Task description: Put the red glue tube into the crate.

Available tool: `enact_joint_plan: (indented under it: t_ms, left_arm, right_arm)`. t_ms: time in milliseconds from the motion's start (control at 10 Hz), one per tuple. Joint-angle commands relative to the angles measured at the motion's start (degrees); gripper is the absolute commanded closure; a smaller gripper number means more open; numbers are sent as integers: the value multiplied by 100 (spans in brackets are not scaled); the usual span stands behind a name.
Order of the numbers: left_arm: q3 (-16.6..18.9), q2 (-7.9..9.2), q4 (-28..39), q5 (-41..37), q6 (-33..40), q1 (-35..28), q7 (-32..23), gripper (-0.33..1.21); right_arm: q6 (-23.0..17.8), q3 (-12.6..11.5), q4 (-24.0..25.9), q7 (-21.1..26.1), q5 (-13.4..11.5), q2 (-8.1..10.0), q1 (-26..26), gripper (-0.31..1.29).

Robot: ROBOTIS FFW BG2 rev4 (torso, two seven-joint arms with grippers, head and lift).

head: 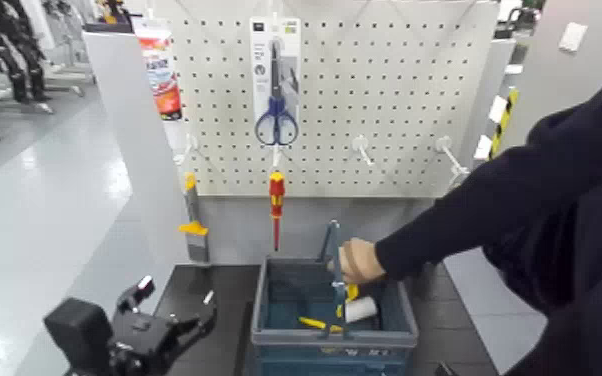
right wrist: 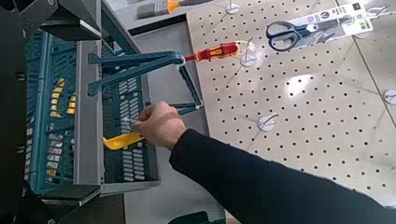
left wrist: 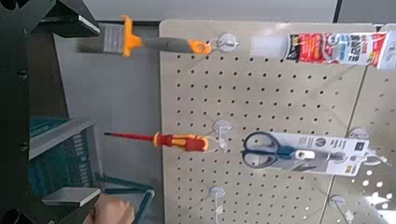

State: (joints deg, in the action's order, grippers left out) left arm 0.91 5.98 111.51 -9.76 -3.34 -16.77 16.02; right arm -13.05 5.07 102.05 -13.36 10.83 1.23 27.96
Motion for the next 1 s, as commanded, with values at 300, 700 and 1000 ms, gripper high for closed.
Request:
enact_joint_plan:
  t_ms: [300,700,1000]
  left_arm:
    - [673,97,82,-114,-783,912,736,10]
    - [1060,237,-138,-158,-1178,1853,1396,11]
    - [1087,466,-516,-211,-1205,2556,1677,14]
  right_arm:
    - [-5,12,0,0,7,-9,-1,14]
    - [13,56,0,8,7,0,-18,14]
    - [31,99,0,8,16,18,-36,14]
